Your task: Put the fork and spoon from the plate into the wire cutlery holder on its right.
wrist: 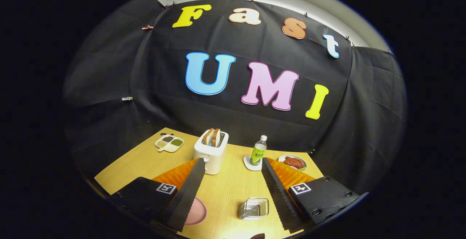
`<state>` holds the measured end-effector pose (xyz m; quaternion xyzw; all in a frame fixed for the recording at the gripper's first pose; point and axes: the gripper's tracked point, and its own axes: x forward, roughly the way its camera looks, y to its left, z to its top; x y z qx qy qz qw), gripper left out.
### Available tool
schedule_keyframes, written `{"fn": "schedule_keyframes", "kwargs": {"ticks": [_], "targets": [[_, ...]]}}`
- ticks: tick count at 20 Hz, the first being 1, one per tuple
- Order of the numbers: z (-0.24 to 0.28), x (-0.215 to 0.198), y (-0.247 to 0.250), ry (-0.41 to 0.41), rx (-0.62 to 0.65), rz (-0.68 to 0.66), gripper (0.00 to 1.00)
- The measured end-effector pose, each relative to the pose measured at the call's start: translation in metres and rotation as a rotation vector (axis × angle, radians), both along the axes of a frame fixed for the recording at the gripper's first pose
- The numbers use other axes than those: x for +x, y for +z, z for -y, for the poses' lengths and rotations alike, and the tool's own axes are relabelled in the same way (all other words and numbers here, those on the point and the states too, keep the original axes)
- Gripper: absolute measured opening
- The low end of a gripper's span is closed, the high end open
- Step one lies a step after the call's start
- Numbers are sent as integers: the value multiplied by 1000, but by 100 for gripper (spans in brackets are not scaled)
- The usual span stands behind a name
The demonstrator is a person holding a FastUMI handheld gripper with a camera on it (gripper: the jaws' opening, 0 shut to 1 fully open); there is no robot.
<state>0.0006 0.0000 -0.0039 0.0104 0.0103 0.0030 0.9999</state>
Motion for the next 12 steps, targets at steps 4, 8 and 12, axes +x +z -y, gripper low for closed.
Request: {"fn": "schedule_keyframes", "kwargs": {"ticks": [4, 8, 12], "targets": [[-1, 0, -1, 5, 2, -5, 97], [-24, 0, -24, 98, 12, -95, 97], [-66, -9, -72, 265, -11, -295, 98]]}}
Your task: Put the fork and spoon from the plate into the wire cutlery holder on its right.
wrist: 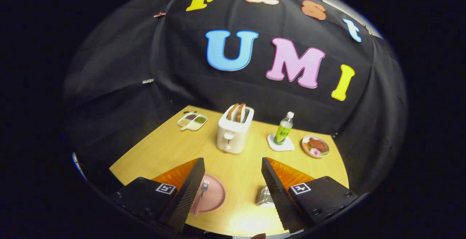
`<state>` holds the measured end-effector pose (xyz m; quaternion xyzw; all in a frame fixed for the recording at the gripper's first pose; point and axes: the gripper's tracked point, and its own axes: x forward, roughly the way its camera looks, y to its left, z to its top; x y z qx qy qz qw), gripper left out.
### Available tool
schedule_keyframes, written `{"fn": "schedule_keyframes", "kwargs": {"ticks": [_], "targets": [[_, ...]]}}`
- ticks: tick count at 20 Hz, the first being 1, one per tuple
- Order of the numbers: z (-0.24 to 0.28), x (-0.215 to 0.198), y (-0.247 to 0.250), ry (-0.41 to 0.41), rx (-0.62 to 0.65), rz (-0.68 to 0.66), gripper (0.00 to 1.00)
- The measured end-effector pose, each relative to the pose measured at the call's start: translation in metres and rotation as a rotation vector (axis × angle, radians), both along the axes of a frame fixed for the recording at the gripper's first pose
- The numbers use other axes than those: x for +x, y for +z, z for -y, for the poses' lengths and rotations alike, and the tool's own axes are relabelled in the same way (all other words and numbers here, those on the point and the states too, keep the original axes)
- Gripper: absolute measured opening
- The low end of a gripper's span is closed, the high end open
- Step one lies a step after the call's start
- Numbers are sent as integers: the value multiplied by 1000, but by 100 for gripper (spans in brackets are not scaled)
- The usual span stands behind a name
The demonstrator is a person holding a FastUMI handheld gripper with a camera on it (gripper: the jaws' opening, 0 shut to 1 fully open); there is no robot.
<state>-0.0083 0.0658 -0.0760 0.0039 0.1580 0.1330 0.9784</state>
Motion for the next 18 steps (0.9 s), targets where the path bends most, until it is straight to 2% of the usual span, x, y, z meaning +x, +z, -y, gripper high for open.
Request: {"fn": "schedule_keyframes", "kwargs": {"ticks": [6, 13, 14, 15, 18], "targets": [[-55, -29, -110, 165, -39, -351, 96], [-79, -19, -187, 201, -127, -505, 83], [-84, -18, -197, 202, -130, -526, 80], [-88, -17, -206, 203, -133, -550, 73], [-98, -13, -229, 189, -129, -610, 68]]}}
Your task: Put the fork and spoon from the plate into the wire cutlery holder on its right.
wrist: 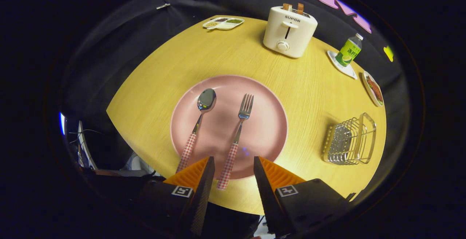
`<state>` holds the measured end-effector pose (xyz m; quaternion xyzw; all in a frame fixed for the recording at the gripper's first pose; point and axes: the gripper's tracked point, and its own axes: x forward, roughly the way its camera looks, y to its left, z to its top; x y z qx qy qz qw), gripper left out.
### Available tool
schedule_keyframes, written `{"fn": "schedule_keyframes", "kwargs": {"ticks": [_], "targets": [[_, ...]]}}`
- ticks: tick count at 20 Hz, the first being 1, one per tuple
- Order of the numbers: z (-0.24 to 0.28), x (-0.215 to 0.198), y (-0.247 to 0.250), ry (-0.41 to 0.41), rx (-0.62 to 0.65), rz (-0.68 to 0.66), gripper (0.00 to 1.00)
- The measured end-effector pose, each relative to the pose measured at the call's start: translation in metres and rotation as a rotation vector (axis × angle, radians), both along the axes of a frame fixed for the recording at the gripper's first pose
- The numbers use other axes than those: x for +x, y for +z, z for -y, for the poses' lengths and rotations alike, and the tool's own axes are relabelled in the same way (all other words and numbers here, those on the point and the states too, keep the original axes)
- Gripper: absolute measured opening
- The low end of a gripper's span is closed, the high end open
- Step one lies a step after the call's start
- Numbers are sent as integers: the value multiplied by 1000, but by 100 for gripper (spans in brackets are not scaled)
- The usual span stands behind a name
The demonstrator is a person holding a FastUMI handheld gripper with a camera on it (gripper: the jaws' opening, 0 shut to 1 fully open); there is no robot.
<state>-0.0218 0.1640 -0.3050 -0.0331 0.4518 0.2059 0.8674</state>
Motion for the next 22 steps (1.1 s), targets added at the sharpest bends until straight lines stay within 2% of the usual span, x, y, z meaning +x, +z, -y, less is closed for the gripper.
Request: {"fn": "schedule_keyframes", "kwargs": {"ticks": [4, 7, 10, 13, 17, 19, 22], "targets": [[-5, 3, -22, -8, -29, -74, 43], [-6, 1, -24, -26, -27, -125, 20], [-5, 0, -19, -37, 18, -143, 12], [3, 0, 7, -43, 92, -132, 12], [52, 2, 56, -62, 121, -75, 12], [94, 1, 77, -64, 87, -61, 12], [167, -7, 95, -43, -34, -88, 12]]}}
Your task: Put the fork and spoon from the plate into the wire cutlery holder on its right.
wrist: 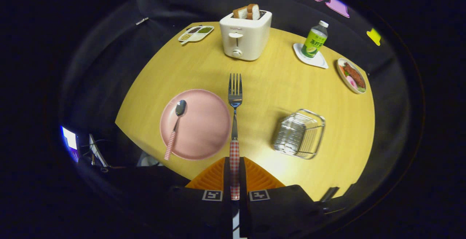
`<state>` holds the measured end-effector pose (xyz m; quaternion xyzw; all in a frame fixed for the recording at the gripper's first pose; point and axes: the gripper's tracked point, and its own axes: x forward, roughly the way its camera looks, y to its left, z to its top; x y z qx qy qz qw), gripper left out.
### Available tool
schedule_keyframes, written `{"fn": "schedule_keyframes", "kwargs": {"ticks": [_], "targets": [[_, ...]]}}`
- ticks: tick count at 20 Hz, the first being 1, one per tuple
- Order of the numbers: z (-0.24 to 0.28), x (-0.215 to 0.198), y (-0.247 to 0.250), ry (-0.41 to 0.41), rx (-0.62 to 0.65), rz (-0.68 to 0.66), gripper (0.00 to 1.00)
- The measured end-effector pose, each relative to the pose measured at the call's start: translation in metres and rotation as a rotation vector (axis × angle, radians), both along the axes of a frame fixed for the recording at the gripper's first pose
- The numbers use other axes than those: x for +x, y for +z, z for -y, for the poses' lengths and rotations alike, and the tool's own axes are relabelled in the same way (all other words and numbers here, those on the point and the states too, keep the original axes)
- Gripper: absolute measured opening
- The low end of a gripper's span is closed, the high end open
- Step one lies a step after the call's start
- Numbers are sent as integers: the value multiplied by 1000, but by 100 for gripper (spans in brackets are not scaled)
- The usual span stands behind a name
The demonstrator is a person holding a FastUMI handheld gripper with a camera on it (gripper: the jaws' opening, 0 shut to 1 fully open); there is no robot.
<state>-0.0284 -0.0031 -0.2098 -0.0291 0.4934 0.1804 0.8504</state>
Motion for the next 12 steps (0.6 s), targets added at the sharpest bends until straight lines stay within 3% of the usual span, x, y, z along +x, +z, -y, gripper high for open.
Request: {"fn": "schedule_keyframes", "kwargs": {"ticks": [5, 12], "targets": [[86, -13, 3, 83, -167, -164, 12], [134, 0, -29, 213, -360, -475, 12]]}}
